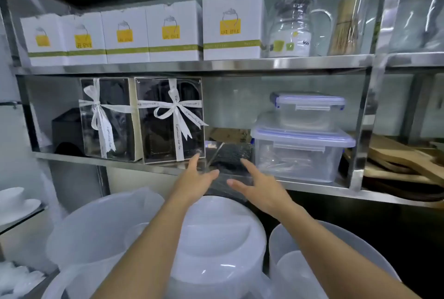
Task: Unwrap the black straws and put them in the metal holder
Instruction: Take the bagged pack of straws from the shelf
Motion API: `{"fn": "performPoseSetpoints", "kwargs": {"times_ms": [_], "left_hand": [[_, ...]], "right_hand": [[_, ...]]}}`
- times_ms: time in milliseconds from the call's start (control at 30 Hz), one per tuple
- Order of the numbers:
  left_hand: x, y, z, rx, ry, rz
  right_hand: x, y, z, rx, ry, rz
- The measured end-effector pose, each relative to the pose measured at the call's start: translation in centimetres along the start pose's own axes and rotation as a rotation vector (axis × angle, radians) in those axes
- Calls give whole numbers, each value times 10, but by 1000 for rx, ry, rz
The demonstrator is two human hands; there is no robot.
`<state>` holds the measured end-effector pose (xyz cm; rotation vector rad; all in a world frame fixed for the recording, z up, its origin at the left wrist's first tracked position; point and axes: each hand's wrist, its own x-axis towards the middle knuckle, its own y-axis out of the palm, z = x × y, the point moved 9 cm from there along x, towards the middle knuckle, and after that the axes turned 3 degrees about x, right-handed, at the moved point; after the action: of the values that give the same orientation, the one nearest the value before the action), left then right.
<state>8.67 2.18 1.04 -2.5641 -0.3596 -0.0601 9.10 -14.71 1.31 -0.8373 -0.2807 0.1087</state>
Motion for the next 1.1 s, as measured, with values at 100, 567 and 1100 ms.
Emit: {"fn": "performPoseSetpoints", "kwargs": {"times_ms": [100,567,1100], "left_hand": [[6,8,6,14,-24,88],[-13,-22,-9,54,238,25],[-91,-68,-134,-392,537,-168]], "right_hand": [[6,13,-10,220,87,-1],[-16,-29,18,905,98,-36],[-99,-150,85,1157,-150,-48]]}}
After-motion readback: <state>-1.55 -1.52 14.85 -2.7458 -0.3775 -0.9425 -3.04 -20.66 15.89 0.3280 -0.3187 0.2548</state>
